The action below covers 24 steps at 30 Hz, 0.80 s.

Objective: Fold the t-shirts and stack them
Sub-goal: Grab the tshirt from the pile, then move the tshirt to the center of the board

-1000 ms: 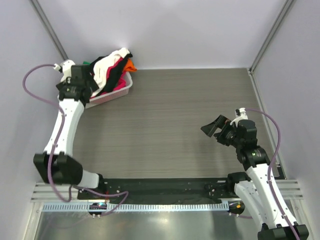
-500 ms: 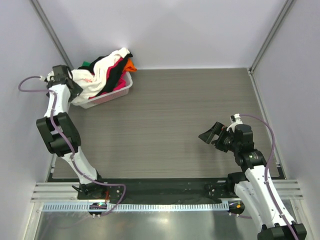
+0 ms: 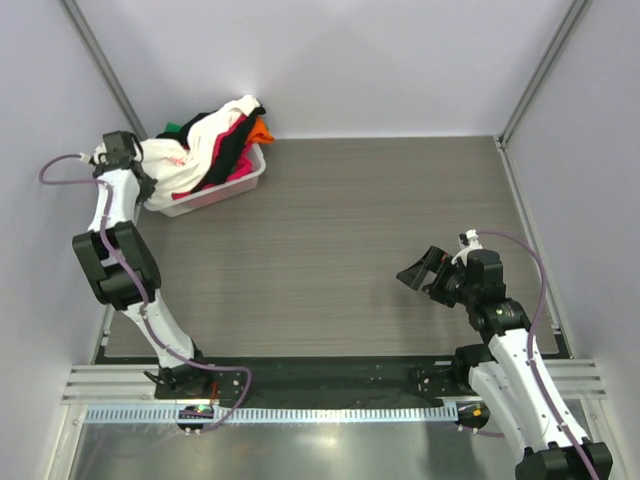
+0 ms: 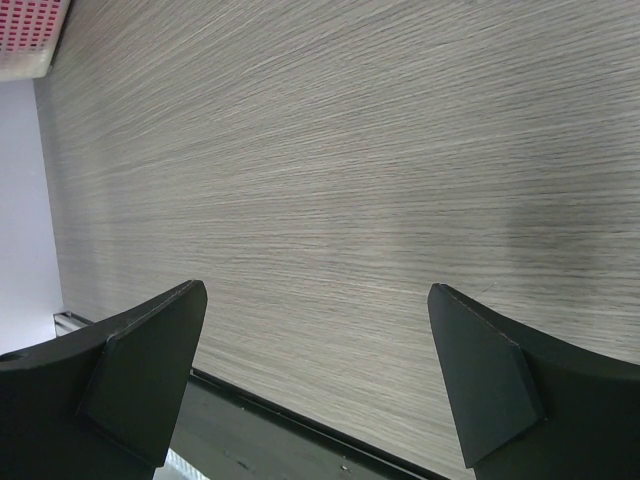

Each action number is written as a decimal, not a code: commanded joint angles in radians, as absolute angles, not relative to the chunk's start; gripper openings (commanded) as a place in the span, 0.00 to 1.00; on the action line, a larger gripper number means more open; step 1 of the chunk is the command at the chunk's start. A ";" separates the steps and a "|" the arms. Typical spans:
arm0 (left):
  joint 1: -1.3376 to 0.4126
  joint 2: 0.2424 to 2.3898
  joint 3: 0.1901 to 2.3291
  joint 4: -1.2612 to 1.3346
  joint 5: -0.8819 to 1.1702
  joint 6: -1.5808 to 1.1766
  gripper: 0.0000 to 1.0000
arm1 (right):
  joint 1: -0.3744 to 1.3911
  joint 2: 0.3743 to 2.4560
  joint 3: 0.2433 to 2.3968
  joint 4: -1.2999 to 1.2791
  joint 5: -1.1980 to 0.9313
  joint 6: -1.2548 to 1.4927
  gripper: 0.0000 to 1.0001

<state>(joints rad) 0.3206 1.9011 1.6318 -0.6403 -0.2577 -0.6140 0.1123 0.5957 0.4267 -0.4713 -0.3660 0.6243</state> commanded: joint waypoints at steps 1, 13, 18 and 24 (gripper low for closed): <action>0.319 1.795 1.692 -0.612 -0.226 -0.664 0.00 | 0.118 0.591 0.430 -0.445 -0.390 0.615 1.00; 0.140 1.482 1.842 -0.617 -0.143 -0.857 0.00 | 0.118 0.537 0.546 -0.505 -0.416 0.637 1.00; -0.058 1.401 1.897 -0.515 -0.121 -0.910 0.00 | 0.117 0.497 0.655 -0.589 -0.368 0.624 1.00; -0.354 1.541 2.281 -0.572 -0.055 -0.821 0.04 | 0.117 0.445 0.802 -0.699 -0.261 0.611 1.00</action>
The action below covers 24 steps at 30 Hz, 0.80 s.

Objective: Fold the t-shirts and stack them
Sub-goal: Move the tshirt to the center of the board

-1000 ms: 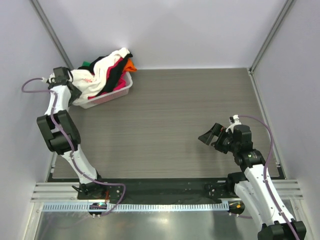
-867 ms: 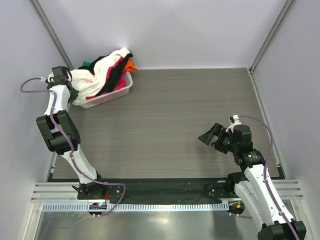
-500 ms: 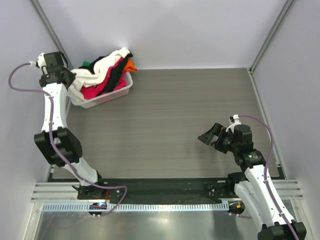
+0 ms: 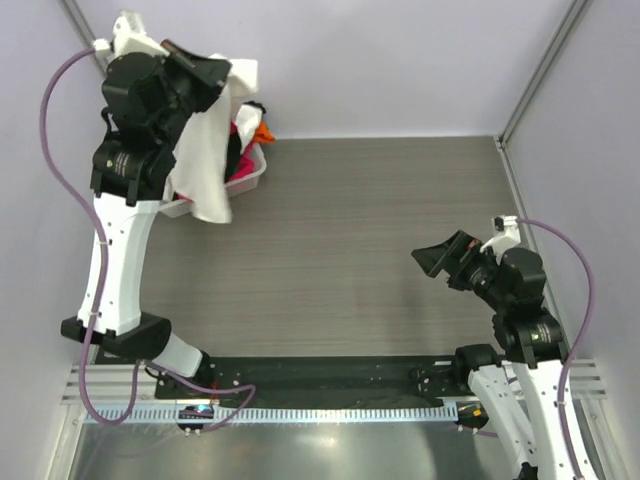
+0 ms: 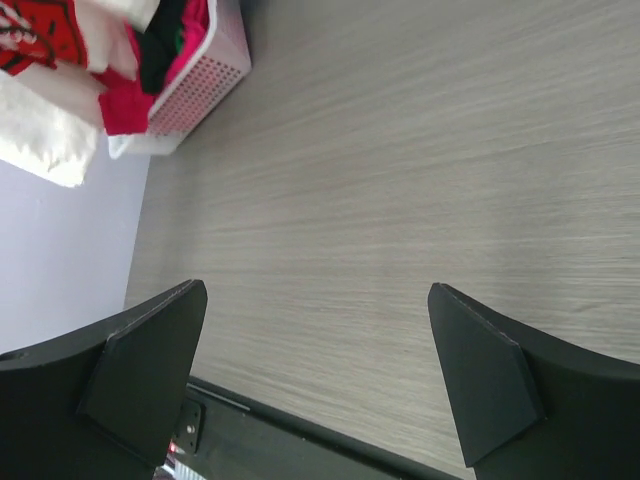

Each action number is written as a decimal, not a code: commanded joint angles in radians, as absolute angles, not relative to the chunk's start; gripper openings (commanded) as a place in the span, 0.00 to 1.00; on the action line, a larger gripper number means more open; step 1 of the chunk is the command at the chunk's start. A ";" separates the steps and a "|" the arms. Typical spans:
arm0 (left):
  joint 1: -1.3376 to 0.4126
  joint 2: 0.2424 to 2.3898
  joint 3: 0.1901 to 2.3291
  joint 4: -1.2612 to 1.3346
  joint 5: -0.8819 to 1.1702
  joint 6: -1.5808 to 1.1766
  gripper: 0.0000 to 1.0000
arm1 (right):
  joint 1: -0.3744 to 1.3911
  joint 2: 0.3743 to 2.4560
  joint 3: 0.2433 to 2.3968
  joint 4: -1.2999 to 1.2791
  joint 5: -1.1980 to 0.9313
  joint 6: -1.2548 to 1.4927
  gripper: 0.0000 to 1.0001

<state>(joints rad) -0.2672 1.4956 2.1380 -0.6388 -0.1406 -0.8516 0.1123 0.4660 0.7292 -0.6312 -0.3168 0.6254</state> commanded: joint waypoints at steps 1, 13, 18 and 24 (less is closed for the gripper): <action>-0.411 1.586 2.366 -0.604 -0.020 -0.810 0.05 | 0.117 0.440 0.837 -0.722 -0.229 0.611 1.00; -0.721 1.741 2.284 -0.636 0.117 -0.827 0.12 | 0.118 0.384 1.028 -0.884 -0.005 0.592 1.00; -0.807 1.923 2.281 -0.754 0.155 -0.851 0.61 | 0.117 0.382 1.029 -0.910 -0.009 0.621 1.00; -0.879 2.030 2.226 -1.069 -0.061 -0.729 1.00 | 0.118 0.388 0.987 -0.951 -0.038 0.638 1.00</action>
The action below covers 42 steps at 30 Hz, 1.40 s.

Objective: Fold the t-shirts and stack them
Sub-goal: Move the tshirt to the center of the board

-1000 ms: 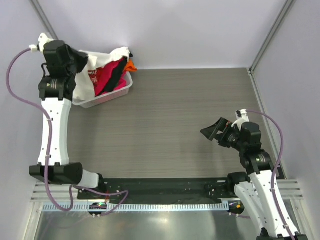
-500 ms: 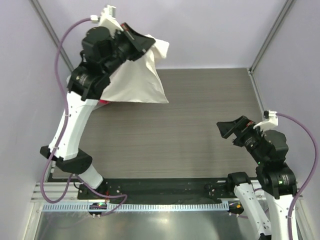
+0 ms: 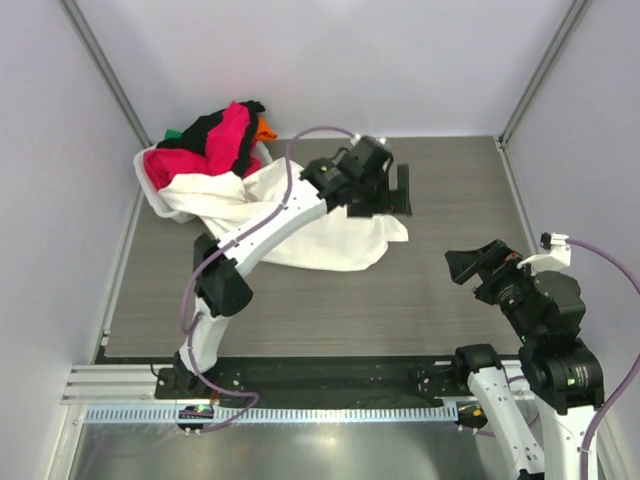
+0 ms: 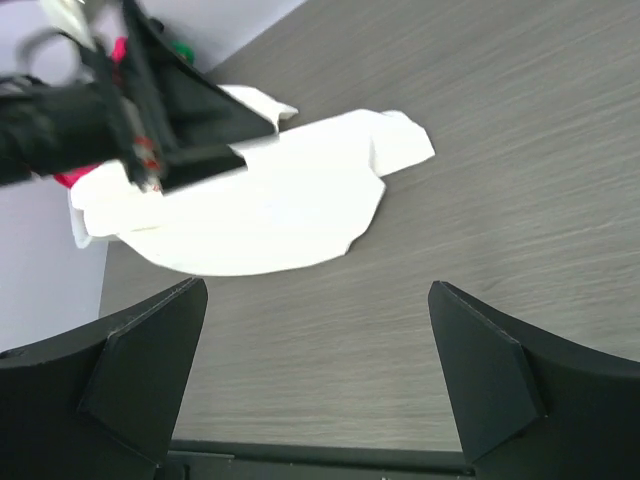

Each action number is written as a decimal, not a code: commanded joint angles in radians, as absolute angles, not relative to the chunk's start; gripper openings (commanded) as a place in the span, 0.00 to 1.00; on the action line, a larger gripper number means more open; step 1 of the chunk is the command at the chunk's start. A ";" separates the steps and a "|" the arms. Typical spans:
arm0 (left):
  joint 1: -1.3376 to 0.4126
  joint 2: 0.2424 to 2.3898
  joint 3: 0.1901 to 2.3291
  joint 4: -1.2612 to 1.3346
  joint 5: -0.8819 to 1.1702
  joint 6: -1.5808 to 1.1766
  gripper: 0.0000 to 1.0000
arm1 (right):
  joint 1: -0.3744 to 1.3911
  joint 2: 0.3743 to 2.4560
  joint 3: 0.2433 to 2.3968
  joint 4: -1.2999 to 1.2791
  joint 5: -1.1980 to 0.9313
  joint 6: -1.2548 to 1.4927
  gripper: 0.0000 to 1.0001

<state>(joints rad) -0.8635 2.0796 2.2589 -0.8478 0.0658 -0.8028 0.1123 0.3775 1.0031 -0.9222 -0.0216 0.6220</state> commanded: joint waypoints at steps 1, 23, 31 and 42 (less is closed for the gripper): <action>-0.867 1.995 2.180 -1.056 -0.096 -0.713 1.00 | 0.118 0.403 0.959 -0.943 -0.123 0.647 1.00; -0.039 1.271 1.373 -0.832 -0.193 -0.673 1.00 | 0.695 1.587 1.009 -0.469 0.135 0.795 0.95; 0.058 1.495 1.462 -0.686 -0.184 -0.626 1.00 | 0.698 1.741 1.040 -0.434 0.190 0.749 0.78; 0.097 1.770 1.595 -0.583 -0.161 -0.606 0.94 | 0.698 1.813 1.042 -0.413 0.215 0.719 0.30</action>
<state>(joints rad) 0.0879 1.7473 1.5402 -0.6506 -0.1757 -0.6300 0.6945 1.7599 1.0512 -0.4141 0.1844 0.7292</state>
